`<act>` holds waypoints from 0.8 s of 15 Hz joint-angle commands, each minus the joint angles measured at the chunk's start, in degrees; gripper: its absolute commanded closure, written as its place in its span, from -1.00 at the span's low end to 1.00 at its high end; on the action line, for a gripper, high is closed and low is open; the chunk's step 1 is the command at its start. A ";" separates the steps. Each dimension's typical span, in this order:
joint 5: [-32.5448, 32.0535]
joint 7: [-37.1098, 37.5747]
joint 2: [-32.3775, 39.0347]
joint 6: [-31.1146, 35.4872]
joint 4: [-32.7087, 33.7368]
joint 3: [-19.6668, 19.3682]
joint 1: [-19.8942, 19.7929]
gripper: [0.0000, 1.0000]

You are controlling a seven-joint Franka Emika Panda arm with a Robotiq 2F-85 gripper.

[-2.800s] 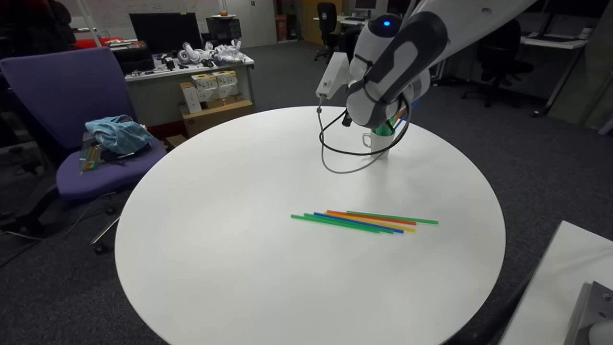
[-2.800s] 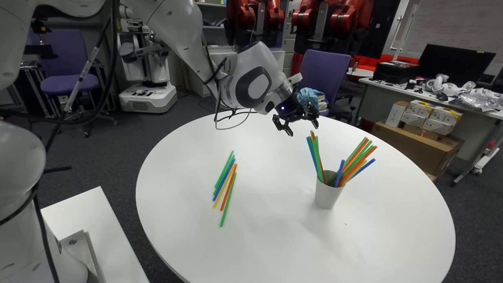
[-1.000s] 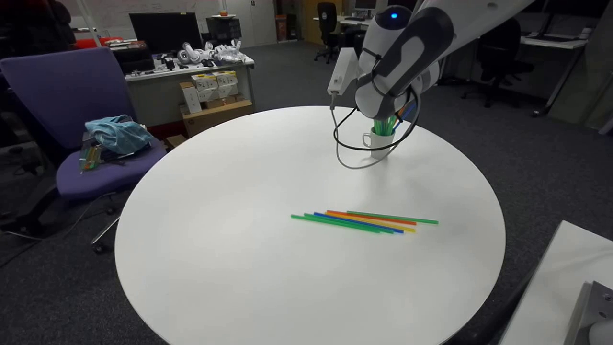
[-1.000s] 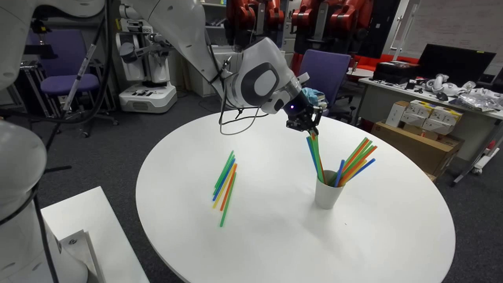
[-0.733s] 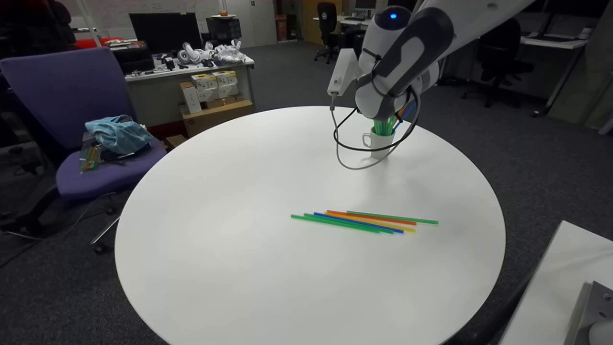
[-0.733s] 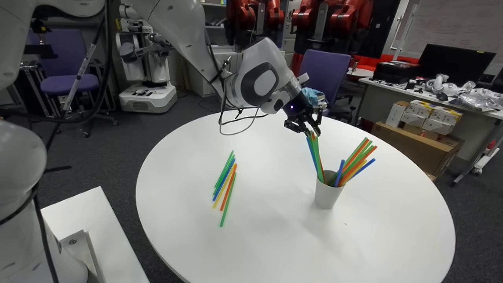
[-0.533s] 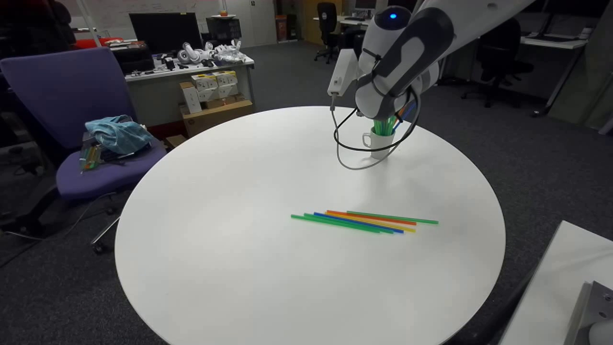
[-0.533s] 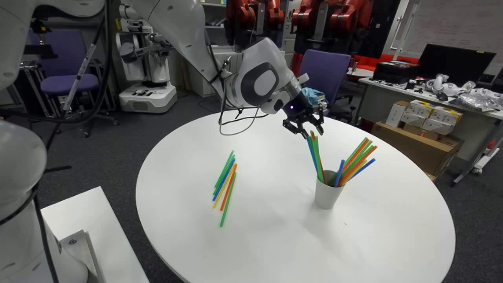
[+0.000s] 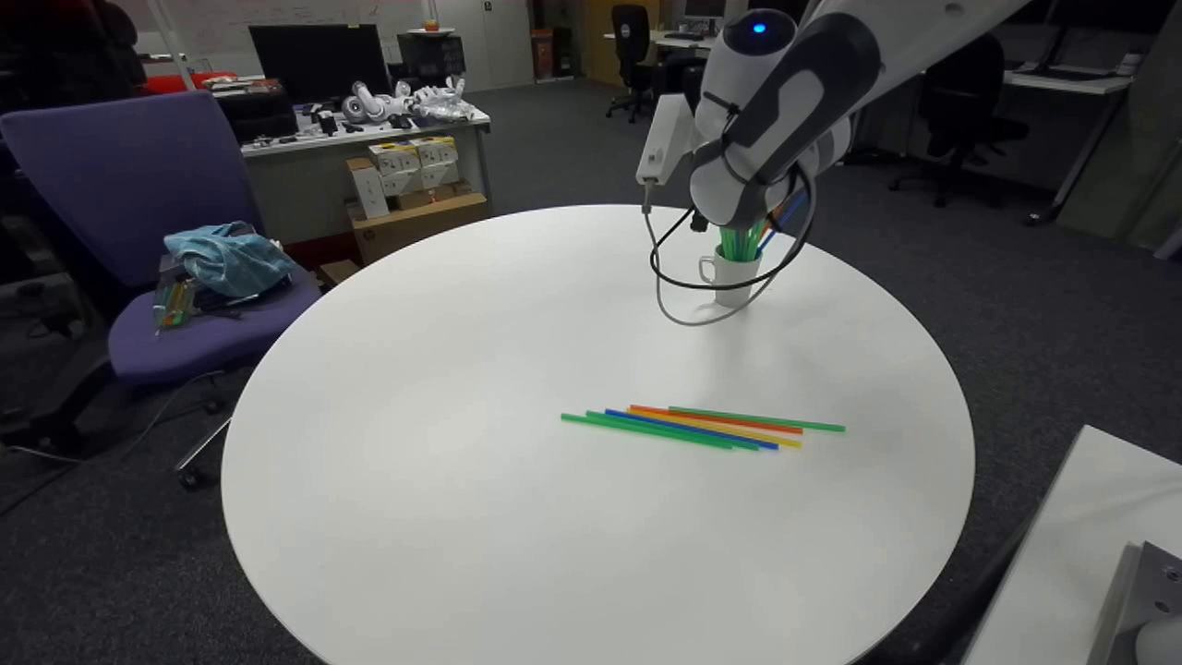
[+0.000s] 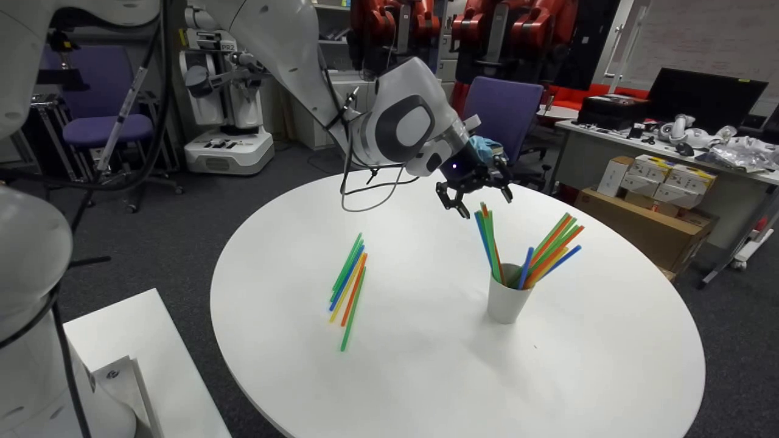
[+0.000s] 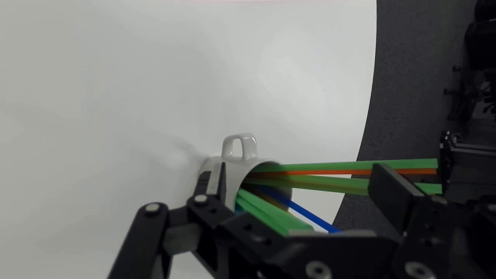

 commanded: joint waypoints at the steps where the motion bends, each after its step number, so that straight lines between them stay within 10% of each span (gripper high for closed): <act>1: -2.47 -0.68 -2.70 -1.99 -0.97 -0.94 0.45 -0.47; 12: -4.41 -0.28 -2.61 -4.32 -0.53 -0.79 0.14 1.00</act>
